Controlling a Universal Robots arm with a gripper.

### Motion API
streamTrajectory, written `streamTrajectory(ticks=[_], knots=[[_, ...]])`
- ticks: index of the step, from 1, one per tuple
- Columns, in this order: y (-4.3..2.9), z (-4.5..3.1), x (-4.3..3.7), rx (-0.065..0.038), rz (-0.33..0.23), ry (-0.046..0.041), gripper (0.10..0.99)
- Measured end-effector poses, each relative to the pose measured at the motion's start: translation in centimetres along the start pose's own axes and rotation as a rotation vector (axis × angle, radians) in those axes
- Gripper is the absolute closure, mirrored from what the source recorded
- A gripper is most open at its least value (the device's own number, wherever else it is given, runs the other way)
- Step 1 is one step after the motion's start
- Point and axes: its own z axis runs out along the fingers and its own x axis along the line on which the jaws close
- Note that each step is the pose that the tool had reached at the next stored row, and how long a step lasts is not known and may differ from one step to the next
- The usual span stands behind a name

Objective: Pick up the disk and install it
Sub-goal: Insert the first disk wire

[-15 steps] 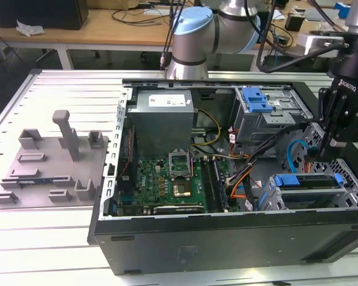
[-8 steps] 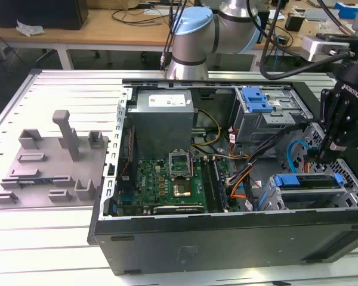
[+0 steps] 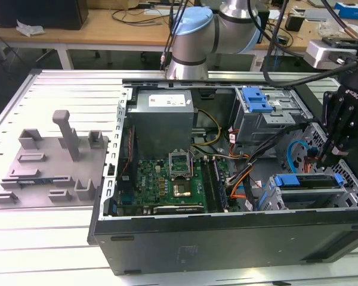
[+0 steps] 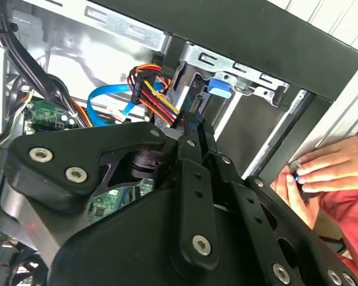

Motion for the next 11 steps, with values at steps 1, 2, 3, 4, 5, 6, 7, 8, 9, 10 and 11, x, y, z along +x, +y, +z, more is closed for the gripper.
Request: streamTrajectory(ticks=[1,2,3,4,5,6,7,8,9,10,11], knots=[[-0.03,0.03,0.18,0.0,-0.003,-0.0008,0.922],[-0.05,0.06,0.32,0.001,-0.006,-0.0022,0.922],[-0.06,0.08,0.42,0.001,-0.008,-0.0039,0.922],[-0.07,0.1,0.53,0.001,-0.01,-0.0083,0.922],[-0.08,0.12,0.61,0.0,-0.012,-0.0135,0.922],[-0.09,0.14,0.69,0.0,-0.014,-0.0214,0.922],[-0.1,0.15,0.76,-0.001,-0.016,-0.0297,0.922],[-0.12,0.19,0.92,-0.003,-0.018,-0.0457,0.922],[-0.15,0.24,1.12,-0.004,-0.019,-0.0573,0.922],[-0.17,0.27,1.26,-0.004,-0.019,-0.0602,0.922],[-0.18,0.28,1.31,-0.004,-0.02,-0.0607,0.922]])
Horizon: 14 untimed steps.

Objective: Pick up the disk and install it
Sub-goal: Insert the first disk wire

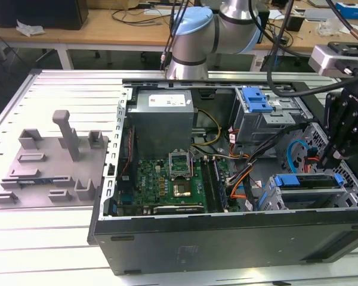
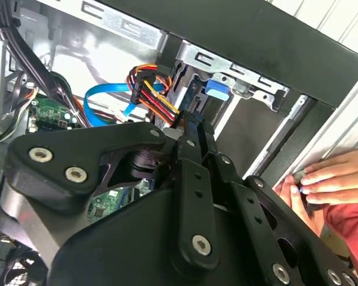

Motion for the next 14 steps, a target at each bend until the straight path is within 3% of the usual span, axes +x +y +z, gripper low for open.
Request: streamTrajectory(ticks=[10,12,14], knots=[[-0.04,0.04,0.34,0.0,0.0,-0.0024,0.922],[-0.08,0.07,0.7,-0.001,0.0,-0.0091,0.922],[-0.11,0.13,0.95,-0.003,0.0,-0.0241,0.922]])
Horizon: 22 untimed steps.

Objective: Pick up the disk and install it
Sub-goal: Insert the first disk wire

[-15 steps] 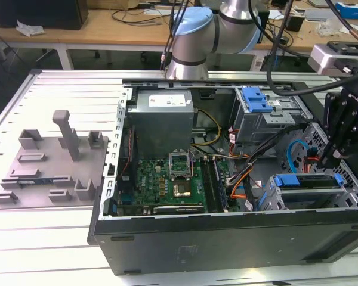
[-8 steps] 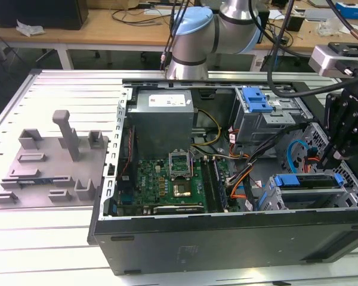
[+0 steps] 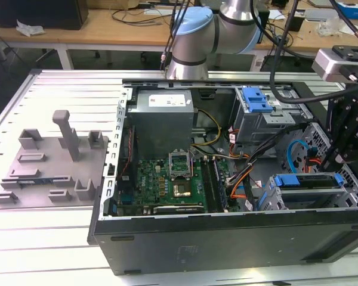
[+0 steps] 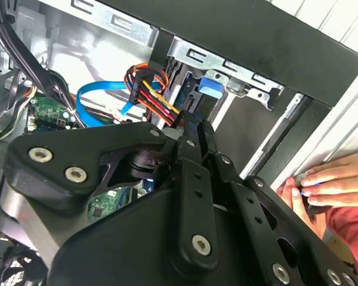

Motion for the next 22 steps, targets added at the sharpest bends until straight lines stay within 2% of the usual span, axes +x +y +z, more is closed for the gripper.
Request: streamTrajectory(ticks=[14,22], knots=[[0.0,0.06,-0.28,0.0,-0.005,0.0,0.922],[-0.01,0.17,-0.29,0.004,-0.045,-0.0003,0.922]])
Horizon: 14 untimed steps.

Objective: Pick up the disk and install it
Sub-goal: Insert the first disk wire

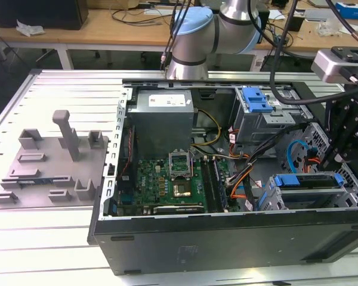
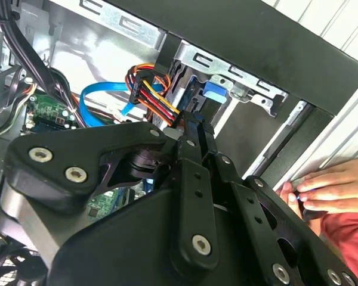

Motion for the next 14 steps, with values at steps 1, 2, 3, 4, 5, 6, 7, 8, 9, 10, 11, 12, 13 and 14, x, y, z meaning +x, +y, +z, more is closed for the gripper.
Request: streamTrajectory(ticks=[1,2,3,4,5,6,7,8,9,10,11,12,13,14], knots=[[0.0,0.03,0.02,0.0,-0.004,-0.0002,0.922],[0.0,0.07,0.04,0.001,-0.007,-0.0001,0.922],[0.01,0.11,0.03,0.001,-0.01,-0.0003,0.922],[0.03,0.15,0.03,0.001,-0.012,-0.0001,0.922],[0.03,0.17,0.04,0.001,-0.013,0.0001,0.922],[0.03,0.17,0.04,0.001,-0.014,0.0,0.922],[0.03,0.18,0.04,0.001,-0.014,0.0001,0.922],[0.03,0.18,0.04,0.001,-0.014,-0.0001,0.922],[0.04,0.23,0.03,0.001,-0.014,-0.0001,0.922],[0.04,0.25,0.03,0.001,-0.014,-0.0001,0.922],[0.04,0.27,0.03,0.001,-0.014,-0.0001,0.922],[0.03,0.29,0.03,0.001,-0.014,-0.0001,0.922],[0.04,0.34,0.03,0.001,-0.014,-0.0001,0.922],[0.03,0.37,0.03,0.001,-0.014,-0.0001,0.922]])
